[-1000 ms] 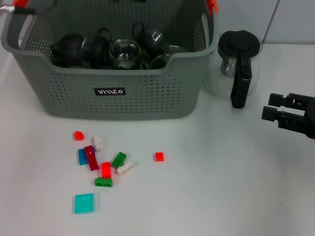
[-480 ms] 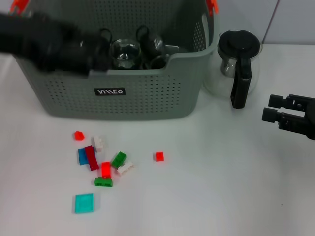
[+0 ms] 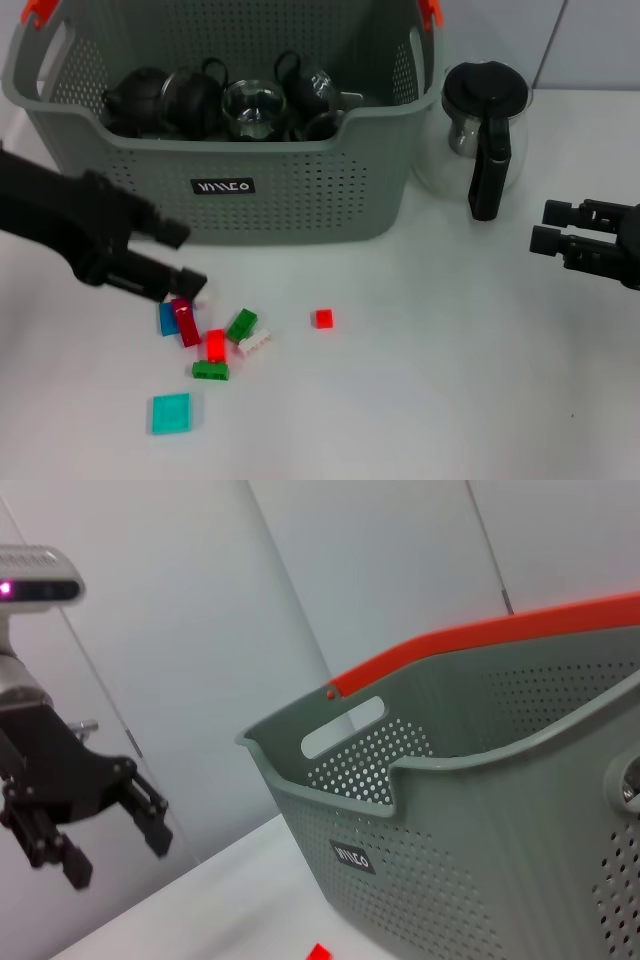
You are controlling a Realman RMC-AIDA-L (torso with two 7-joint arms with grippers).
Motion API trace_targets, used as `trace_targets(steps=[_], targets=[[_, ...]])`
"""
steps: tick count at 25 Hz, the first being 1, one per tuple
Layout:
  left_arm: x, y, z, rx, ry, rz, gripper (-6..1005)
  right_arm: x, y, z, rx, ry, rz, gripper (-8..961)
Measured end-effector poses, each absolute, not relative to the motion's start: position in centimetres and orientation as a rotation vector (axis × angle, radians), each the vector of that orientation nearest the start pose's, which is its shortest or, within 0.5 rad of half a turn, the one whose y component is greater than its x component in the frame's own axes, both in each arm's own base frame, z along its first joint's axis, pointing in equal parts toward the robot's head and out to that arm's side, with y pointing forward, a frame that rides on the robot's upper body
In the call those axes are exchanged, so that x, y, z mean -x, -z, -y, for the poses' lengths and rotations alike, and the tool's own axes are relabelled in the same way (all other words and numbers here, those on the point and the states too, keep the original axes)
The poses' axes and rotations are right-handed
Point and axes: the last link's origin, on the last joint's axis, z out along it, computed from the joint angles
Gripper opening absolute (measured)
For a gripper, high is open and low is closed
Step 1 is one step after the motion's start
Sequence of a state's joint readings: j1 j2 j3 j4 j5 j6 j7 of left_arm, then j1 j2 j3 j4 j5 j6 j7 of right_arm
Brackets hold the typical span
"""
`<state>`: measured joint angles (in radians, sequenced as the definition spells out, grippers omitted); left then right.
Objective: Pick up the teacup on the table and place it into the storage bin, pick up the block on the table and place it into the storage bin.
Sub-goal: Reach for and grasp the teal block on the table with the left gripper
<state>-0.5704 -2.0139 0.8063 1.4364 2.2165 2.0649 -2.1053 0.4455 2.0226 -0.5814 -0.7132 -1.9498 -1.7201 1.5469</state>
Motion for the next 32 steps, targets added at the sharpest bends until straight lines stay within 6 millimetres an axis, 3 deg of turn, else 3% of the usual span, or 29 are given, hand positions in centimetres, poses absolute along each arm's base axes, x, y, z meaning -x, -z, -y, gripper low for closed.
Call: trace_targets(steps=[10, 16, 25, 32], targets=[[19.0, -7.8, -30.8, 2.923, -0.281, 0.837, 636, -28.4, -4.7, -30.9, 2.620, -0.851, -0.848, 606], [19.0, -5.8, -30.2, 2.976, -0.440, 0.734, 629, -28.3, -4.7, -31.0, 2.619, -0.849, -0.846, 606], [19.8, -2.9, -30.6, 2.904, -0.634, 0.637, 617, -28.2, -4.7, -31.2, 2.615, -0.856, -0.841, 607], [20.1, -2.0, -30.1, 2.891, -0.765, 0.606, 613, -28.0, -4.6, -31.3, 2.620, -0.856, -0.837, 607]])
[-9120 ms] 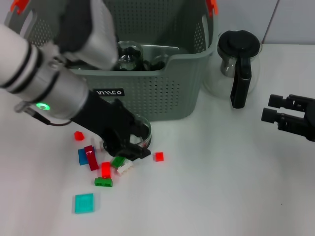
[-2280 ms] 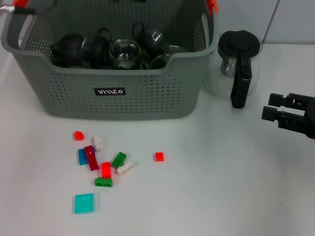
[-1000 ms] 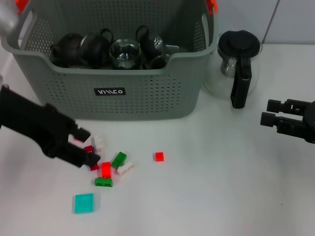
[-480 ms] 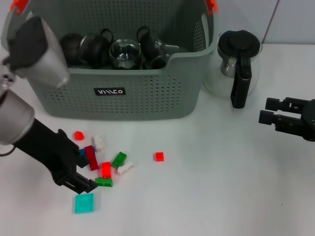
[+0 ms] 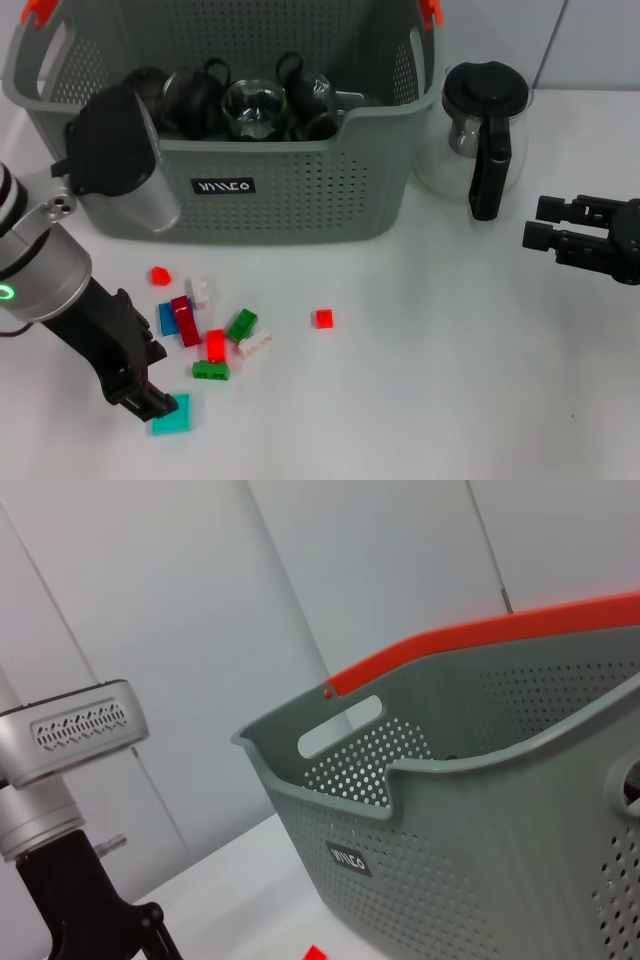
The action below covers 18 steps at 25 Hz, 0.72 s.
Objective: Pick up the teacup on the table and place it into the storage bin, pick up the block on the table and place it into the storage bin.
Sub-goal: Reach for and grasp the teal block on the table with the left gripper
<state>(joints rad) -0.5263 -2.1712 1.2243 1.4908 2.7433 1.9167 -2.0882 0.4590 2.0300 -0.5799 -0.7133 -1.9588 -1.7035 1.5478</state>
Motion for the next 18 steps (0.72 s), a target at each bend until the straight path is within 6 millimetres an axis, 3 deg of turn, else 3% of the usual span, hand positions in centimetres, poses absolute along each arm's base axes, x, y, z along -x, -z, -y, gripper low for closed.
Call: trace_targets(steps=[18], targets=[[19.8, 1.7, -29.7, 2.818, -1.089, 0.461, 612, -28.1, -4.5, -31.2, 2.618, -0.855, -0.842, 605]])
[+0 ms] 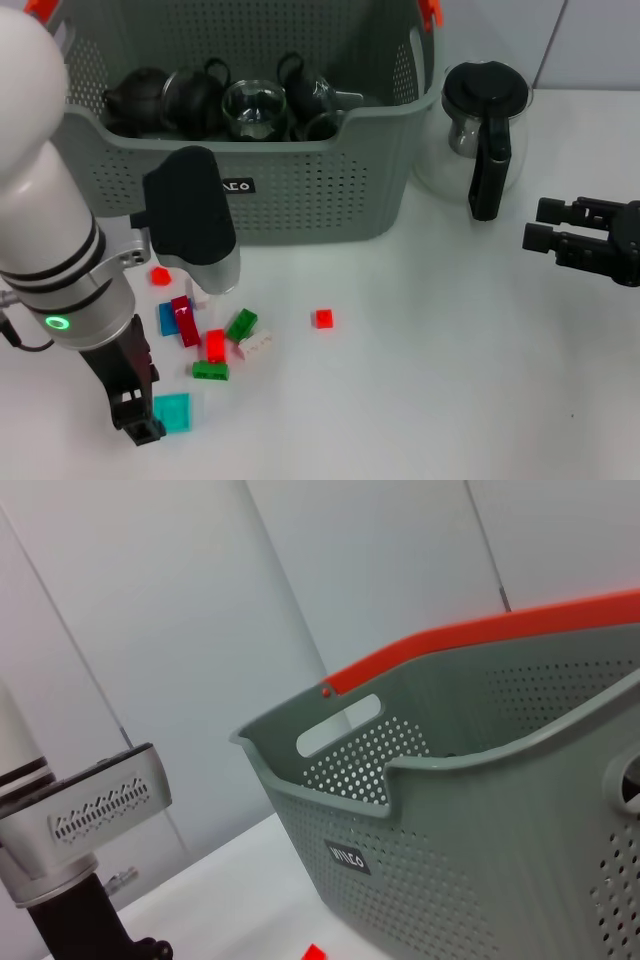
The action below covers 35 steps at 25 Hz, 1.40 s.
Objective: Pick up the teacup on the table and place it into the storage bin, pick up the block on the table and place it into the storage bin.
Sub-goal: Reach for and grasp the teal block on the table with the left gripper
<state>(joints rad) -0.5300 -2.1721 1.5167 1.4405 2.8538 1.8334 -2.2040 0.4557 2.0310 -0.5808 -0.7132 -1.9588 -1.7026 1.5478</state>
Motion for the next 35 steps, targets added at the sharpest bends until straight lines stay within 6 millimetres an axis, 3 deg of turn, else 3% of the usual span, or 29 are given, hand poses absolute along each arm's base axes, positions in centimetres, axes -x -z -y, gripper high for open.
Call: trace_targets(steps=[35], targets=[[19.7, 4.3, -29.7, 2.770, -1.173, 0.420, 610, -28.4, -4.5, -31.0, 2.611, -0.855, -0.855, 607]])
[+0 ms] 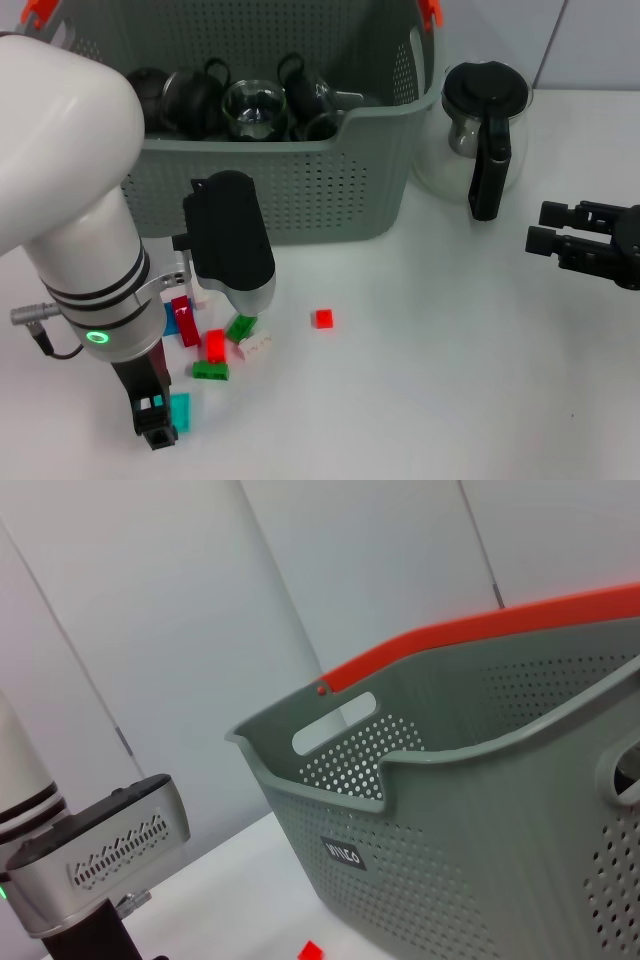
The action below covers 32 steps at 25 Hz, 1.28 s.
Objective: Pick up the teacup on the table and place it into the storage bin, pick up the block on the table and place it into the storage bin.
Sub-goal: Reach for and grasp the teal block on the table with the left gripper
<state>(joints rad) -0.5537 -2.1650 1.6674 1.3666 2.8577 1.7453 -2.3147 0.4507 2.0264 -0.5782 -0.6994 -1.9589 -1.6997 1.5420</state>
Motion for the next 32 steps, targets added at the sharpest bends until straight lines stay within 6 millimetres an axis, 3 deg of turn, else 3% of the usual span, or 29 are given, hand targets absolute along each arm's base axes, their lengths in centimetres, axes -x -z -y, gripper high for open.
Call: trace_targets(steps=[20, 32], targets=[[20.0, 4.9, -30.1, 2.758, -1.193, 0.442, 608, -28.5, -4.5, -31.0, 2.610, -0.851, -0.856, 606], [19.9, 4.4, -31.8, 2.677, -1.121, 0.477, 596, -28.7, -4.5, -31.0, 2.605, -0.854, -0.864, 606]])
